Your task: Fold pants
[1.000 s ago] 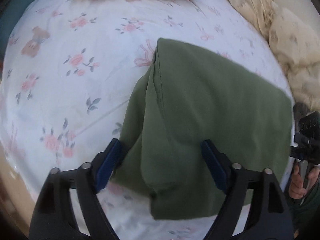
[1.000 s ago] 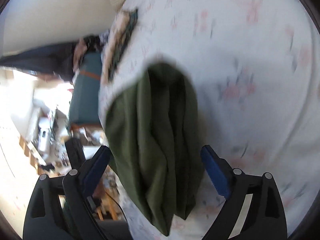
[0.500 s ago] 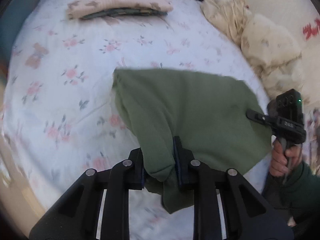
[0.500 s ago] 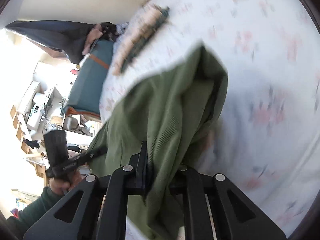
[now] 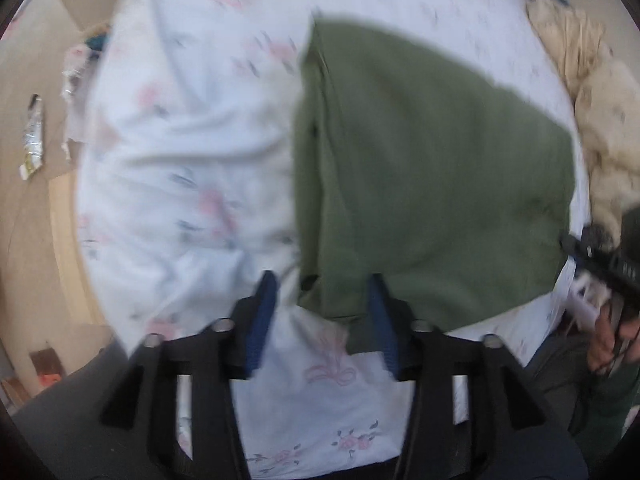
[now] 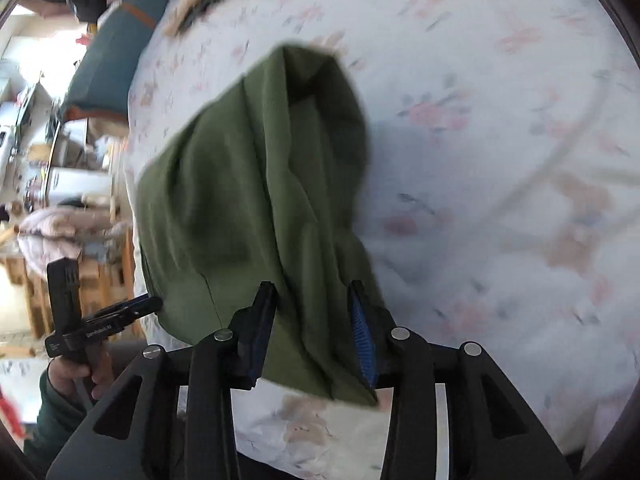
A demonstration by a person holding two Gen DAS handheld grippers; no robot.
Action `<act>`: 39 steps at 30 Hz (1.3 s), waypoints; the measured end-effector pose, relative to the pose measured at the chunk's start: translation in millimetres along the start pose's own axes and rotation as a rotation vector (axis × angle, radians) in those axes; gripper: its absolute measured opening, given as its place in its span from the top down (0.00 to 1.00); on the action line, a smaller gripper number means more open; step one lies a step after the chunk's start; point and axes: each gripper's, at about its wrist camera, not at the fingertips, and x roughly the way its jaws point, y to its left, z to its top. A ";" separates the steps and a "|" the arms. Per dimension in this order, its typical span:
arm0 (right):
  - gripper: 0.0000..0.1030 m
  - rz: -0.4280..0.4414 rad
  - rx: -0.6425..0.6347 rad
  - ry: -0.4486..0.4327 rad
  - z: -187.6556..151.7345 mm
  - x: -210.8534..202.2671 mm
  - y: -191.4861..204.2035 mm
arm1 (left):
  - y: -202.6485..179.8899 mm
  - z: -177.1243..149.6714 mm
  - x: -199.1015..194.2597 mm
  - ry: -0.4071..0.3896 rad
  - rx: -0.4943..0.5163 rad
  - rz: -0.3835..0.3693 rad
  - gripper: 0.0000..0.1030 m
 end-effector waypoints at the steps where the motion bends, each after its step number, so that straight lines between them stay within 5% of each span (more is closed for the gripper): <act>1: 0.58 -0.009 0.006 -0.041 -5.6 -9.5 -0.5 | 0.3 -2.4 -7.3 -0.033 0.002 0.004 0.43; 4: 0.47 -0.052 -0.014 -0.070 -22.9 -9.4 -0.9 | -6.5 -14.6 -10.6 -0.048 0.021 -0.040 0.27; 7: 0.59 -0.053 -0.041 -0.021 -33.1 5.5 3.4 | -18.1 -26.0 3.9 0.003 0.051 -0.073 0.30; 8: 0.78 -0.062 -0.059 -0.002 -34.0 12.1 6.7 | -22.7 -24.9 10.7 0.025 0.071 -0.071 0.41; 9: 0.85 -0.081 -0.074 0.006 -34.9 17.9 8.9 | -26.8 -28.9 15.7 0.042 0.094 -0.080 0.54; 10: 0.91 -0.089 -0.088 0.004 -40.6 20.6 8.6 | -31.7 -31.0 21.7 0.070 0.125 -0.078 0.83; 11: 0.96 -0.083 -0.091 0.001 -41.7 22.8 10.4 | -36.3 -32.0 23.7 0.070 0.159 -0.051 0.92; 14: 0.99 -0.002 -0.088 -0.023 -41.7 13.2 10.7 | -38.9 -28.5 4.5 0.006 0.203 -0.045 0.97; 17: 0.99 0.106 -0.076 -0.027 -48.3 6.0 6.5 | -31.7 -24.6 -23.2 -0.062 0.190 -0.080 0.98; 20: 0.99 0.121 -0.084 0.036 -51.2 21.7 10.7 | -18.3 -18.6 -20.7 -0.058 0.146 -0.064 0.98; 24: 0.91 -0.100 -0.112 0.103 -50.8 52.1 12.6 | -26.2 -21.7 20.3 0.056 0.184 0.065 0.92; 27: 0.90 -0.209 -0.147 0.037 -49.4 40.4 19.7 | -34.3 -25.1 22.5 0.037 0.171 0.167 0.78; 33: 0.90 -0.106 -0.226 -0.221 -42.0 -13.2 40.2 | -42.3 -19.0 -32.6 -0.288 0.156 0.099 0.78; 39: 0.86 0.056 -0.168 -0.222 2.5 -11.5 49.6 | -49.8 13.0 -33.9 -0.263 0.119 0.016 0.78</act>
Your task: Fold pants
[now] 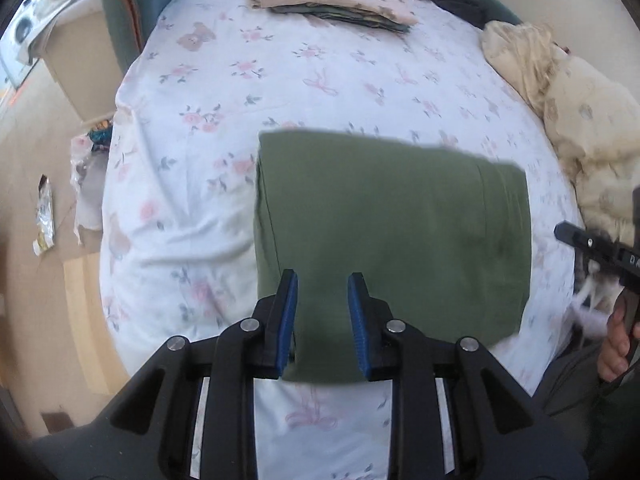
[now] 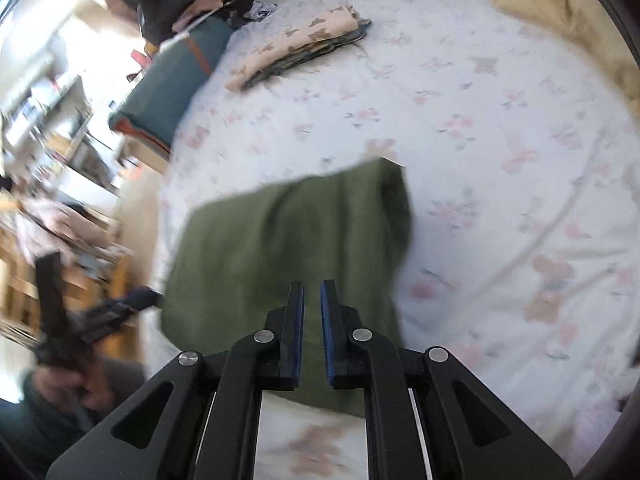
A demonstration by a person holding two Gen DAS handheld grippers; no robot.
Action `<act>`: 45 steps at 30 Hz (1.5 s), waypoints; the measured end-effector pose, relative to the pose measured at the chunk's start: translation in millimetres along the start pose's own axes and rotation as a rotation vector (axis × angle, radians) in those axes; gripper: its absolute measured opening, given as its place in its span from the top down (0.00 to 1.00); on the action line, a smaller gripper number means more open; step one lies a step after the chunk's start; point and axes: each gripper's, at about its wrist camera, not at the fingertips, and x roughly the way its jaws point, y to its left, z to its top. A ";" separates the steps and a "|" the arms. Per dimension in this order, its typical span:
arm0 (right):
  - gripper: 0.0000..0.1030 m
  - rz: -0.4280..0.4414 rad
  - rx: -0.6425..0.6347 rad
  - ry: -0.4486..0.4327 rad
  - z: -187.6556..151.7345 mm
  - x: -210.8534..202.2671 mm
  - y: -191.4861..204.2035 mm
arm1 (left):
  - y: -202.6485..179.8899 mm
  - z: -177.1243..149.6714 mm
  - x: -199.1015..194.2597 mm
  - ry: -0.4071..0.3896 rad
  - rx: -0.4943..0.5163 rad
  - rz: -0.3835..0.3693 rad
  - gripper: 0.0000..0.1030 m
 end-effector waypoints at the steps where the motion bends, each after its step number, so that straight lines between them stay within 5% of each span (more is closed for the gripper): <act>1: 0.79 0.012 0.013 -0.004 9.0 3.1 -3.1 | 8.5 12.6 -2.5 -0.010 -0.027 0.009 0.71; 2: 0.64 0.018 0.023 -0.008 18.6 7.6 -7.2 | 9.8 22.9 -2.4 -0.018 -0.047 0.021 0.57; 4: 0.53 0.045 0.062 -0.015 34.6 16.3 -15.6 | 19.5 44.7 5.9 -0.013 -0.075 0.029 0.39; 13: 0.64 0.057 0.144 0.048 62.5 64.2 -37.1 | 52.9 74.5 76.3 0.119 -0.275 -0.076 0.41; 15: 0.72 0.054 0.128 0.048 63.5 69.5 -37.6 | 44.0 78.7 84.0 0.121 -0.227 -0.085 0.47; 17: 0.91 0.035 0.109 0.034 62.1 70.0 -38.7 | 37.4 81.2 85.7 0.103 -0.195 -0.078 0.90; 18: 0.94 0.038 0.102 0.026 61.5 68.4 -38.4 | 35.7 80.5 87.6 0.114 -0.194 -0.112 1.00; 20: 0.99 0.042 0.066 0.015 60.2 62.7 -33.3 | 32.6 81.0 86.4 0.126 -0.183 -0.148 0.99; 31: 1.00 0.058 0.082 -0.053 56.1 34.2 -33.8 | 42.8 76.2 62.4 0.059 -0.136 -0.064 1.00; 38: 1.00 -0.087 0.068 0.004 49.7 55.3 -39.5 | 41.8 79.8 61.6 0.042 -0.130 -0.038 0.99; 42: 0.97 -0.046 0.113 0.034 48.6 52.1 -47.0 | 33.0 79.4 56.5 0.030 -0.116 -0.066 0.95; 45: 0.93 0.013 0.111 0.023 51.0 33.0 -44.2 | 38.0 79.8 52.9 0.030 -0.126 -0.030 0.62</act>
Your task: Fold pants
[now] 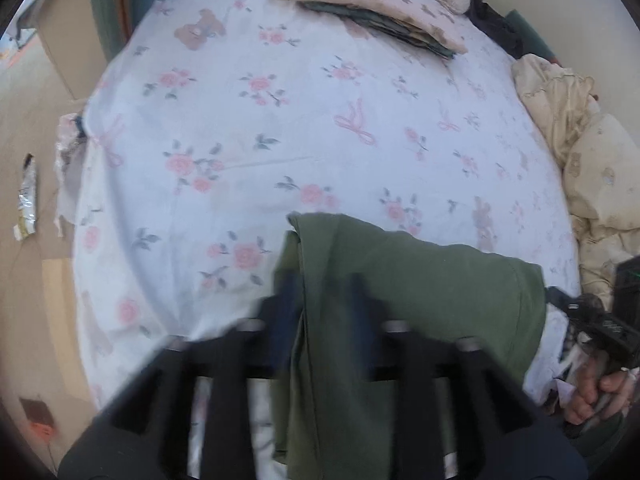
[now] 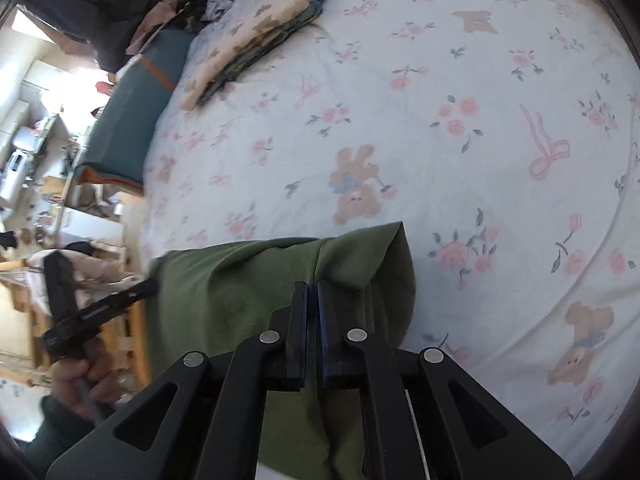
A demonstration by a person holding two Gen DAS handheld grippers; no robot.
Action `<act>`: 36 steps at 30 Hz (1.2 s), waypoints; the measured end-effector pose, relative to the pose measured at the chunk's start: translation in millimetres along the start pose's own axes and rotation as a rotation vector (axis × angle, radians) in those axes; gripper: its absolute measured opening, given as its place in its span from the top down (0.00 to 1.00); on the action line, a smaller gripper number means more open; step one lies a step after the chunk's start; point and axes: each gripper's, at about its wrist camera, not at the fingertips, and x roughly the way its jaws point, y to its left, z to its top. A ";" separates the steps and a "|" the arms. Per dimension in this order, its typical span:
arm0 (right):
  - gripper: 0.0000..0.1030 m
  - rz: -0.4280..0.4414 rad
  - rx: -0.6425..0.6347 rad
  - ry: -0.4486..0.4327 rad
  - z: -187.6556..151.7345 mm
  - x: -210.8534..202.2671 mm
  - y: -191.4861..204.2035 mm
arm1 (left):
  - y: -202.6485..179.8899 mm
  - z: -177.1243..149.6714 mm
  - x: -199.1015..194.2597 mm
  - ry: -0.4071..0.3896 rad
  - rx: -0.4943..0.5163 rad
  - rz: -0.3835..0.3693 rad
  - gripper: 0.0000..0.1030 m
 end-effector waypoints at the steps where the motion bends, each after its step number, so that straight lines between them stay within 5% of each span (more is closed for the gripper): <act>1: 0.92 0.004 -0.010 -0.013 1.6 -5.6 2.6 | 3.1 1.2 -1.7 -0.012 -0.015 0.002 0.51; 6: 0.85 -0.029 -0.079 -0.017 23.9 -5.0 22.0 | 13.5 19.0 3.4 -0.004 -0.061 -0.010 0.49; 10: 0.51 -0.075 -0.076 0.066 36.1 29.5 21.8 | 15.4 30.7 20.2 0.021 -0.104 -0.023 0.49; 12: 0.52 -0.095 -0.075 0.101 38.0 45.4 18.3 | 10.8 33.8 30.3 0.047 -0.094 -0.031 0.49; 15: 0.61 -0.101 -0.052 0.117 37.3 56.3 10.3 | 1.9 37.5 46.9 0.082 -0.056 -0.030 0.50; 16: 0.72 -0.090 -0.041 0.115 37.4 57.6 7.6 | -0.1 38.4 51.7 0.091 -0.050 -0.042 0.52; 17: 0.89 -0.077 -0.037 0.110 37.6 58.4 5.5 | -1.8 39.0 54.6 0.097 -0.046 -0.049 0.64; 19: 0.99 -0.063 -0.054 0.097 37.3 56.3 5.6 | -7.7 39.8 56.5 0.089 -0.014 -0.039 0.89; 25: 1.00 -0.015 -0.047 -0.001 26.3 29.1 6.2 | -17.0 34.0 33.1 0.031 0.027 -0.028 0.95; 36: 1.00 -0.089 0.132 -0.080 15.5 40.1 -29.0 | -9.8 33.7 41.5 0.027 -0.016 0.003 0.96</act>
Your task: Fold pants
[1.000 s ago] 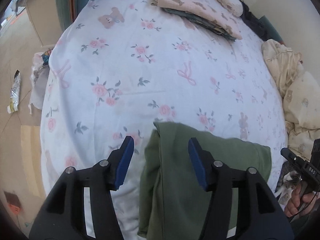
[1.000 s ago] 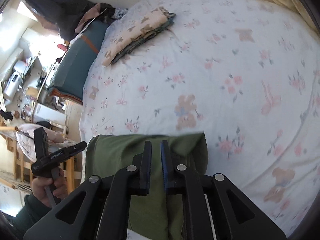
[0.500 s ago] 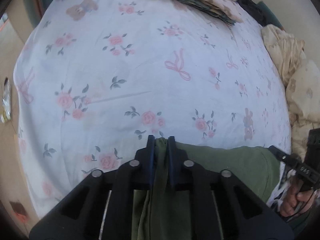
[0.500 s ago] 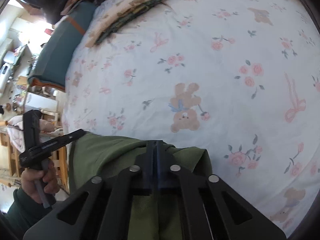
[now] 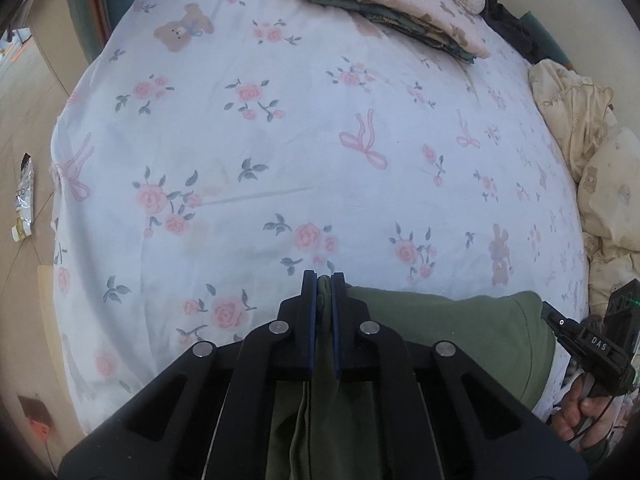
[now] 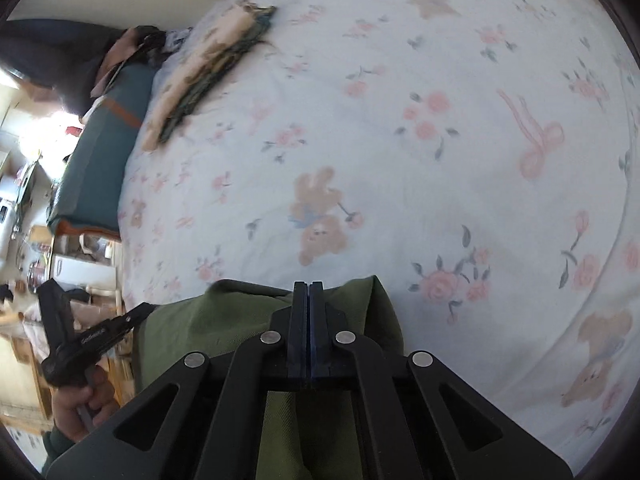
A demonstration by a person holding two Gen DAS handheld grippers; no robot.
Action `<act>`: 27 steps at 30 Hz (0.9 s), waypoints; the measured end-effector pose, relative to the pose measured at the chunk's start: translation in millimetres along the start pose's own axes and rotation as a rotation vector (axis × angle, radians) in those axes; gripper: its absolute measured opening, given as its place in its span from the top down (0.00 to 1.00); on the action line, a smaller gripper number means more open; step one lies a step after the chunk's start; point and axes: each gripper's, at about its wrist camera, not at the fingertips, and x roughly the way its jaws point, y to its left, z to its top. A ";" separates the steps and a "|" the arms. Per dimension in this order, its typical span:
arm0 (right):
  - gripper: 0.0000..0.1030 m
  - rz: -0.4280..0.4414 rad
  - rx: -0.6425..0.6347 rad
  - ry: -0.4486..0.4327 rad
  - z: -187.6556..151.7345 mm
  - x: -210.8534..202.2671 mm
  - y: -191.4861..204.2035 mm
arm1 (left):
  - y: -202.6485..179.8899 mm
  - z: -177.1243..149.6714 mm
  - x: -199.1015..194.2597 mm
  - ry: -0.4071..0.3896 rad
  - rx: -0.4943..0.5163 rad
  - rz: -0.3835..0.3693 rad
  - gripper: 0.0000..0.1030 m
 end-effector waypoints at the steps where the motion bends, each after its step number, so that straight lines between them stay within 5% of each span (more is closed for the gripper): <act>1: 1.00 -0.009 -0.022 -0.016 0.5 -2.6 4.6 | -1.6 0.4 -1.2 -0.005 0.005 0.006 0.96; 6: 1.00 -0.217 -0.120 -0.147 5.0 -26.2 11.9 | 5.1 -2.2 -1.2 -0.009 -0.002 0.041 0.96; 9: 1.00 -0.074 -0.025 -0.111 12.4 -38.5 -4.3 | -2.6 -4.0 -6.4 -0.022 0.030 0.052 0.89; 11: 1.00 -0.018 -0.145 -0.145 9.5 -52.1 20.7 | -5.2 -6.5 -17.2 -0.051 0.038 0.086 0.51; 12: 1.00 0.019 -0.216 -0.142 4.1 -55.1 39.2 | -4.8 -8.9 -26.3 -0.090 0.036 0.117 0.48; 14: 1.00 0.060 -0.336 -0.127 -11.7 -50.2 71.3 | -7.2 -15.7 -48.3 -0.182 0.024 0.207 0.49; 15: 1.00 0.058 -0.375 -0.112 -18.3 -44.1 82.5 | -15.1 -21.9 -60.3 -0.241 0.045 0.193 0.49; 17: 1.00 0.097 -0.440 -0.073 -36.6 -25.3 102.7 | -43.6 -40.8 -73.9 -0.310 0.172 0.113 0.50; 19: 1.00 0.104 -0.470 -0.017 -50.9 3.0 116.5 | -67.5 -63.4 -67.9 -0.291 0.255 -0.015 0.50; 21: 1.00 0.061 -0.503 -0.036 -61.9 19.1 119.3 | -76.5 -80.0 -50.5 -0.263 0.256 -0.061 0.51; 24: 1.00 -0.080 -0.517 -0.132 -60.8 25.7 108.7 | -79.4 -90.7 -17.3 -0.269 0.290 0.063 0.55; 27: 1.00 -0.150 -0.461 -0.125 -49.9 25.6 83.6 | -58.6 -80.7 -7.0 -0.264 0.206 0.114 0.55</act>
